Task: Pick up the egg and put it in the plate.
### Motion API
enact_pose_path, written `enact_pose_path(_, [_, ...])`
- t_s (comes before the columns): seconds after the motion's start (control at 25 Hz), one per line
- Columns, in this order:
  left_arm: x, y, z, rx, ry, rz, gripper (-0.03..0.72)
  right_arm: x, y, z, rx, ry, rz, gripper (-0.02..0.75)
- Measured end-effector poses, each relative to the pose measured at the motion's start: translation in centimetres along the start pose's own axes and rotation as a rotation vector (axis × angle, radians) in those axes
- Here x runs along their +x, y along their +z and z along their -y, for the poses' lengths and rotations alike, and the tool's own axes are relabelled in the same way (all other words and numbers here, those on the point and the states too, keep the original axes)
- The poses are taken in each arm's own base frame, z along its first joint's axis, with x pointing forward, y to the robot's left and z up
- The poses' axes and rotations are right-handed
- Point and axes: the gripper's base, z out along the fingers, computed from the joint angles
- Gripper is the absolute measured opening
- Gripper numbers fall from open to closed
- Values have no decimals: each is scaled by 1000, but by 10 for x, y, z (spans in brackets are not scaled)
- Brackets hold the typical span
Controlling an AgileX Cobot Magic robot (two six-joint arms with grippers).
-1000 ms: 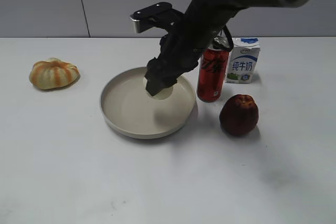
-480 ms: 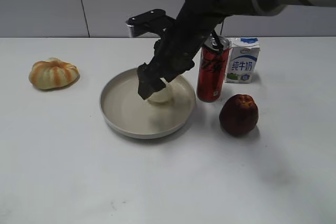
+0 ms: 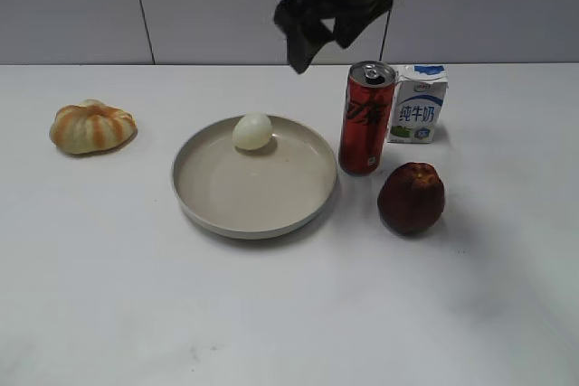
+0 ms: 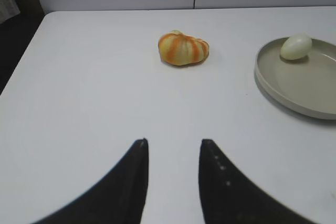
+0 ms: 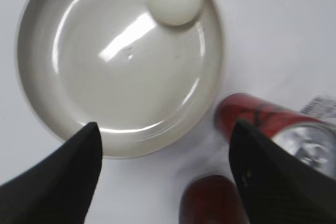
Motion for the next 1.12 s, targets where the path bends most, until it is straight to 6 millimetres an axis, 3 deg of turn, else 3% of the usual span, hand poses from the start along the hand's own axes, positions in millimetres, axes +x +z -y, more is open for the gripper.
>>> enact_pose_path(0.12, [0,0,0,0,0,0,240,4,-18,27,35,100,24,561])
enact_pose_path(0.32, [0,0,0,0,0,0,240,20,-63,91,110,277,102,561])
enact_pose_path(0.48, [0,0,0,0,0,0,240,48,-104,138,185,400,154,561])
enact_pose_path(0.64, [0,0,0,0,0,0,240,87,-134,168,248,507,155,561])
enact_pose_path(0.84, [0,0,0,0,0,0,240,131,-153,165,271,566,115,560])
enact_pose_path(1.12, [0,0,0,0,0,0,240,193,-165,116,258,559,68,560])
